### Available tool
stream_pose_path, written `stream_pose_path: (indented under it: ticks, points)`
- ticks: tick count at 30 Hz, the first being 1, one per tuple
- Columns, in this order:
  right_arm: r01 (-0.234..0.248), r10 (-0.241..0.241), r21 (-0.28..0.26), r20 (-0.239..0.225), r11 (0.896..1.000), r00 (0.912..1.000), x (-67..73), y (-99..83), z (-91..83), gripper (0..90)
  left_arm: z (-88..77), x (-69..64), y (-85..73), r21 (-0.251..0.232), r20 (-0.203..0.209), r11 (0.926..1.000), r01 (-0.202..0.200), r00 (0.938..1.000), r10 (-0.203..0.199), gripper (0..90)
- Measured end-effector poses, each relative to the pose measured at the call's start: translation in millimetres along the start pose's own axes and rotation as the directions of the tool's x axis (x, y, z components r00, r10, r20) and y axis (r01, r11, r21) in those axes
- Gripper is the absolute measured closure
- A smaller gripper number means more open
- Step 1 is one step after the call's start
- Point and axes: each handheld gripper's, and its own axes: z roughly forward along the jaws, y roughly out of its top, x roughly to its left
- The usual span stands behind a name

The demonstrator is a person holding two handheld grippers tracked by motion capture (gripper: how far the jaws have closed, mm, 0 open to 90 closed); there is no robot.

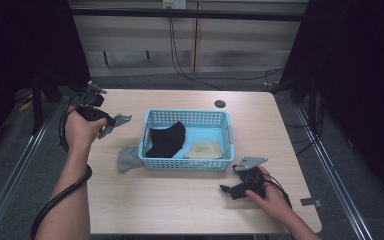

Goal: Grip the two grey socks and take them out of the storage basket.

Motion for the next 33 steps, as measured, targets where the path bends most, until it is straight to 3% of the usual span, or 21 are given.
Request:
stream_pose_path:
  ticks: [8,22,33]
  points:
    - [0.002,-0.002,-0.001,0.001,1.0,1.0,0.0,-0.1,0.1,9.9,20.2,7.3,-8.9,0.006,-0.019,0.9999,0.015,0.9997,-0.015,84.1]
    - [0.002,-0.002,0.001,0.0,1.0,1.0,0.0,-0.2,0.0,9.9,56.2,8.8,-21.3,0.02,-0.034,0.9994,0.03,0.999,-0.029,83.5]
    - [0.002,-0.002,0.001,0.0,1.0,1.0,0.0,-0.2,0.0,9.9,71.3,5.6,-28.2,0.021,-0.011,0.9992,0.033,0.9994,-0.033,78.4]
